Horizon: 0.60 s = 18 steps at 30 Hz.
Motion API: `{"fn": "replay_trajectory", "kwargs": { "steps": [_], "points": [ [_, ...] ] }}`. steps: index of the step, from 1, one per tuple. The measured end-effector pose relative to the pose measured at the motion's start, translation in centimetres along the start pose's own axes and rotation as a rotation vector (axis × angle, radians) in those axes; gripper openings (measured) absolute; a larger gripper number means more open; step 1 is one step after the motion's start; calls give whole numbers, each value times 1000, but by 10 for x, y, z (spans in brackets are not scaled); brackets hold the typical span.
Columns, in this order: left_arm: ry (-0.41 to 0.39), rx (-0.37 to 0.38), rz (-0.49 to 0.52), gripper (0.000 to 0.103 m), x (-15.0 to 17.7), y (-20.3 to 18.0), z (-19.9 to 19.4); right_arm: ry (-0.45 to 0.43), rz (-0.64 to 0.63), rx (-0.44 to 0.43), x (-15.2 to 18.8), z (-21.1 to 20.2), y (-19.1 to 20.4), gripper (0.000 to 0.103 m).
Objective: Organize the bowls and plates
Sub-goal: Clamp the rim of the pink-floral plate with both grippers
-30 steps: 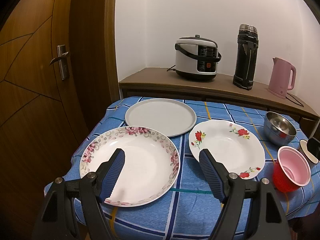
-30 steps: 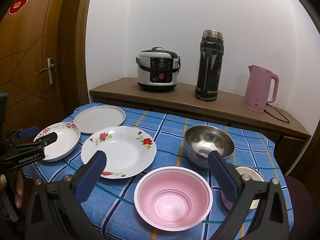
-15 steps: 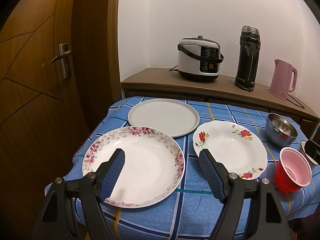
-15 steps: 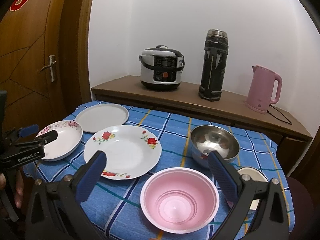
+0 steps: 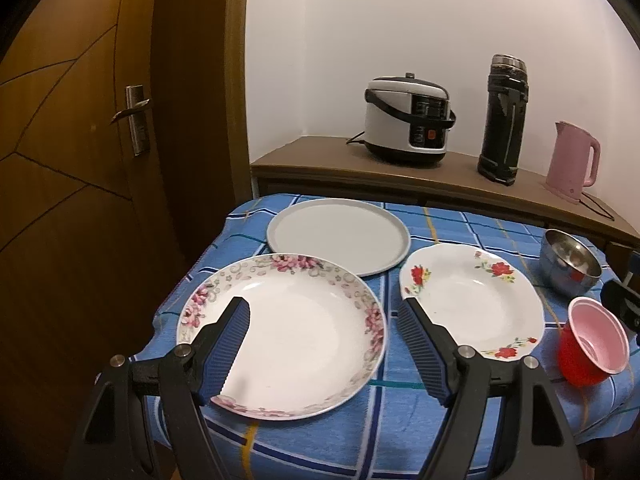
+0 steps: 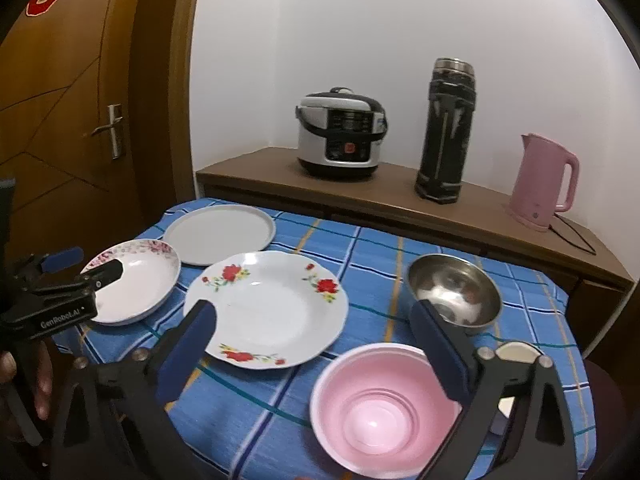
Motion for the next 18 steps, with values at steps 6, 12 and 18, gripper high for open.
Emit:
{"fn": "replay_trajectory", "kwargs": {
  "steps": [6, 12, 18],
  "points": [
    [-9, -43, -48, 79, -3, 26, 3, 32, -45, -83, -13, 21, 29, 80],
    [11, -97, -97, 79, -3, 59, 13, 89, -109, -181, -27, 53, 66, 70],
    [57, -134, -155, 78, 0, 90, 28, 147, -148, -231, -41, 86, 93, 68]
  ]
}}
Point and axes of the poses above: each gripper's, at about its wrist camera, not at the fingertips, and z roughly the way its jaws point, y to its left, x to its underside, the point moved 3 cm from there along z, roughly the way its jaws point, and after that the axes turned 12 degrees about y, right-handed, at the moved point
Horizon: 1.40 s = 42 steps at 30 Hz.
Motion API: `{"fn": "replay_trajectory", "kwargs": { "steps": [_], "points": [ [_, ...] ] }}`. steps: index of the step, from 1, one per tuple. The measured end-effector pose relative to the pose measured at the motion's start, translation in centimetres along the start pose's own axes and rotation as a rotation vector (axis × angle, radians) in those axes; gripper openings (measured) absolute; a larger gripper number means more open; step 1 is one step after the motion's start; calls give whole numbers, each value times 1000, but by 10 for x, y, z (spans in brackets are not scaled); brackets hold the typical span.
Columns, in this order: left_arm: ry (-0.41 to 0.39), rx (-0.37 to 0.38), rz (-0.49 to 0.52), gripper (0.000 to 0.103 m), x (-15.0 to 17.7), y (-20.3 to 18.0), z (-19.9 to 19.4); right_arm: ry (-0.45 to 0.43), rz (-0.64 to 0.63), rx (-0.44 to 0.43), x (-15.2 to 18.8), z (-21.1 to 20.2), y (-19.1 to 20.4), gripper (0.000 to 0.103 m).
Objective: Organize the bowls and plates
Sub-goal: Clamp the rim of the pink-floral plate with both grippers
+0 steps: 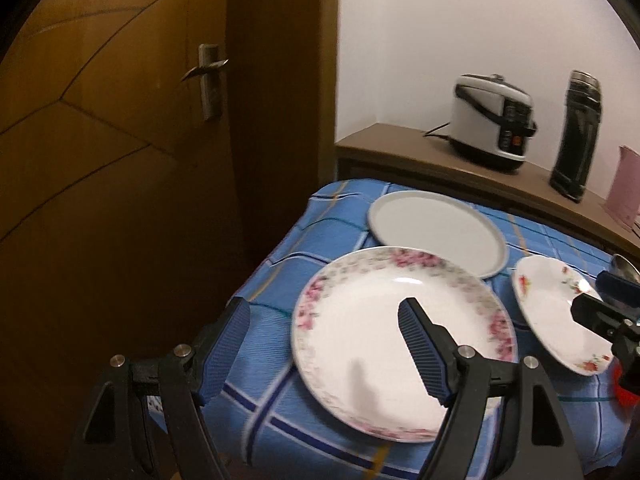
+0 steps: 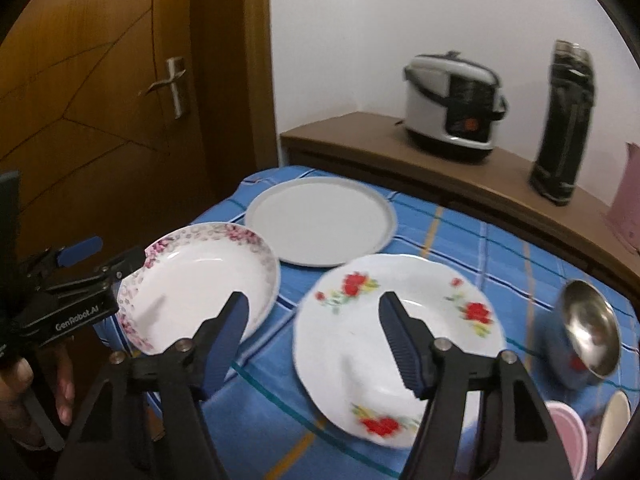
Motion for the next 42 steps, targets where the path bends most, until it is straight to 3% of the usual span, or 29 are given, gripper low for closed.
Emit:
{"fn": "replay_trajectory", "kwargs": {
  "steps": [10, 31, 36, 42],
  "points": [
    [45, -6, -22, 78, -2, 16, 18, 107, -38, -50, -21, 50, 18, 57],
    [112, 22, -1, 78, 8, 9, 43, 198, -86, -68, -26, 86, 31, 39],
    [147, 43, 1, 56, 11, 6, 51, 216, -82, -66, -26, 93, 30, 34],
    [155, 54, 9, 44, 16, 1, 53, 222, -91, -53, -26, 96, 30, 30]
  ]
}}
Point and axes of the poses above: each gripper's, at about its wrist camera, not at the fingertips, and z roughly the way its jaws point, y to its left, x to its underside, the point moved 3 cm from there along z, roughly the way its jaws point, and after that the axes turned 12 degrees about y, right-handed, at the moved point
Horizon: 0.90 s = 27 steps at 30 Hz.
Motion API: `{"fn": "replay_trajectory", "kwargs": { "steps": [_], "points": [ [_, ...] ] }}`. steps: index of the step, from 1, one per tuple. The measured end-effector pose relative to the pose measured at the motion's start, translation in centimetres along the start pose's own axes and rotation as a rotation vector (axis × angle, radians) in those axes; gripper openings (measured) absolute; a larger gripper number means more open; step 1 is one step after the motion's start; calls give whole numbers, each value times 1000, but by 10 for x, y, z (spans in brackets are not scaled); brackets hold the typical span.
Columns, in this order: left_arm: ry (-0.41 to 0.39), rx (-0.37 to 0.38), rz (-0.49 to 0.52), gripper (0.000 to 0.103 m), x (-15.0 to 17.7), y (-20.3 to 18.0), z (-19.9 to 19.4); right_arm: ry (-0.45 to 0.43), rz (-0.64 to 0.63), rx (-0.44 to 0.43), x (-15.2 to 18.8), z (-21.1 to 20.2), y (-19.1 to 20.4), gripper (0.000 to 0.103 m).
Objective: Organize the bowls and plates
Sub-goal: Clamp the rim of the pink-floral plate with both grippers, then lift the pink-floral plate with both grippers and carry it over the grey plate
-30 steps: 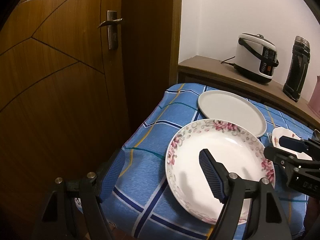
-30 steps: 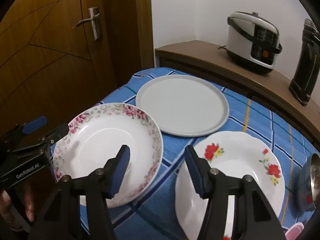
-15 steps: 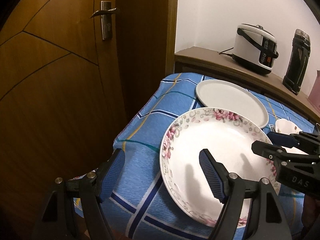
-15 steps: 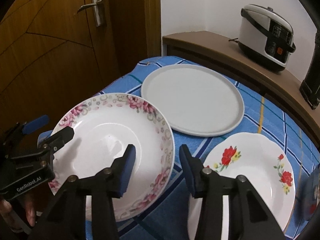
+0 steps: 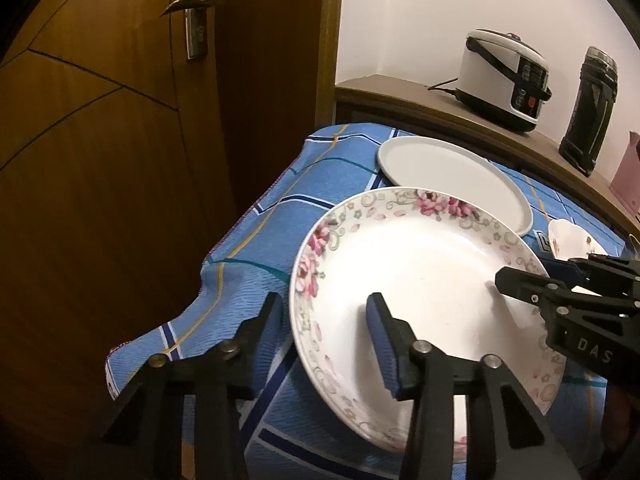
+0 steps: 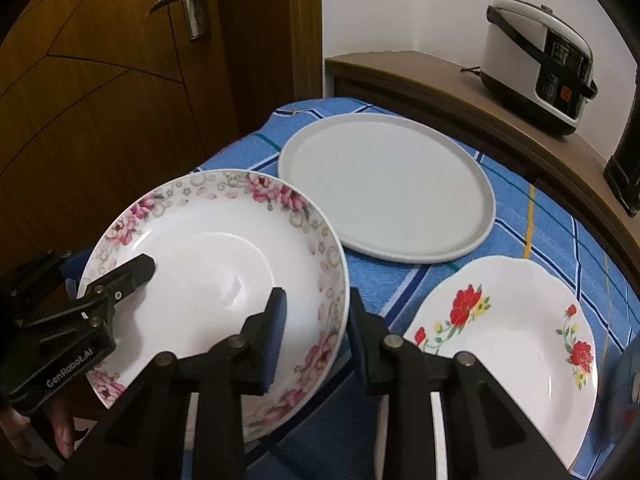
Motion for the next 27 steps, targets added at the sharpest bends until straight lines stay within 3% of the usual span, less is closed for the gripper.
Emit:
{"fn": "replay_trajectory", "kwargs": {
  "steps": [3, 27],
  "points": [
    [-6, 4, 6, 37, 1, -4, 0, 0, -8, 14, 0, 1, 1, 27],
    [-49, -29, -28, 37, -2, -9, -8, -33, 24, 2, -2, -10, -1, 24]
  ]
}}
Point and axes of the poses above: each gripper's, at about its wrist camera, not at the fingertips, and z roughly the way its jaws point, y to its left, x to its underside, the point moved 3 cm from there along z, roughly the way its jaws point, and after that the axes turned 12 degrees about y, right-handed, at the moved point
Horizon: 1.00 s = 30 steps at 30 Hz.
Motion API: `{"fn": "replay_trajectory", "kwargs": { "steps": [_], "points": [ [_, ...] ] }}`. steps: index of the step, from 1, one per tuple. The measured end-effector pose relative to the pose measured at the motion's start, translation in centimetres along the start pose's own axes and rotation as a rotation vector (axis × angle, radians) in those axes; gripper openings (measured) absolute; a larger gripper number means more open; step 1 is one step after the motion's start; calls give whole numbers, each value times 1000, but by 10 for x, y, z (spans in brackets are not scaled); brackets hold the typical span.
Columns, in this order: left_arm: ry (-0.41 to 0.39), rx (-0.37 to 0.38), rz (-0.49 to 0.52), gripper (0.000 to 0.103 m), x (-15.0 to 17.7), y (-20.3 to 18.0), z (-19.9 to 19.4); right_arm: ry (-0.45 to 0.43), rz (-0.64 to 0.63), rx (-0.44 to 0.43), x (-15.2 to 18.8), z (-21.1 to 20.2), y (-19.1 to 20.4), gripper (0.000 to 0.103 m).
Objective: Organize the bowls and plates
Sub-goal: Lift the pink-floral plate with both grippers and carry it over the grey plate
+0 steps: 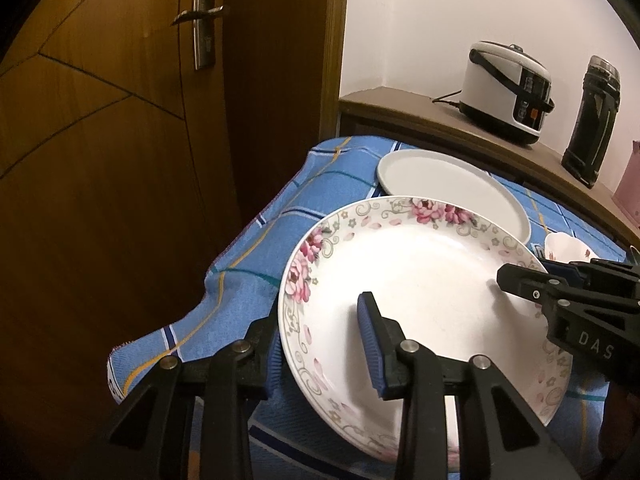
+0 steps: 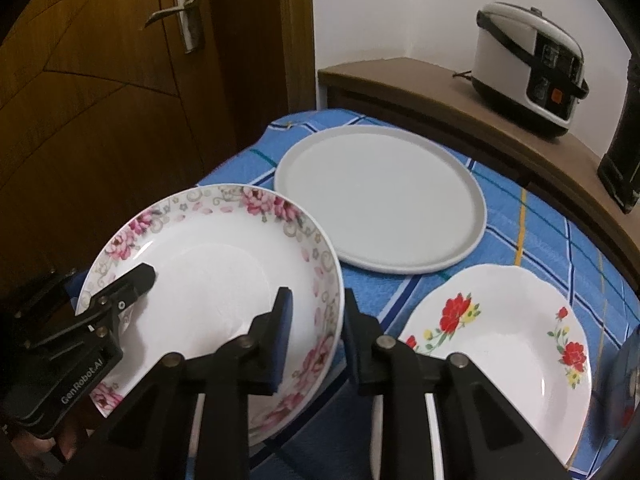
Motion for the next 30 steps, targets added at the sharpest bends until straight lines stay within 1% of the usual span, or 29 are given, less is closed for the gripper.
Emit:
{"fn": "replay_trajectory", "kwargs": {
  "steps": [14, 18, 30],
  "points": [
    [-26, 0, 6, 37, -5, -3, -5, -28, -3, 13, 3, -9, 1, 24],
    [-36, -3, 6, 37, -6, -3, -6, -37, -2, 15, 5, -11, 1, 21],
    [-77, 0, 32, 37, -21, -10, -12, -70, 28, 20, -4, -20, -9, 20]
  ]
}}
Point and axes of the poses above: each gripper's, at about its wrist camera, not at the fingertips, and z roughly the way its jaws point, y to its left, x to its underside, the point moved 3 cm from there along z, roughly the way its jaws point, and after that the axes turned 12 degrees about y, right-handed, at the moved point
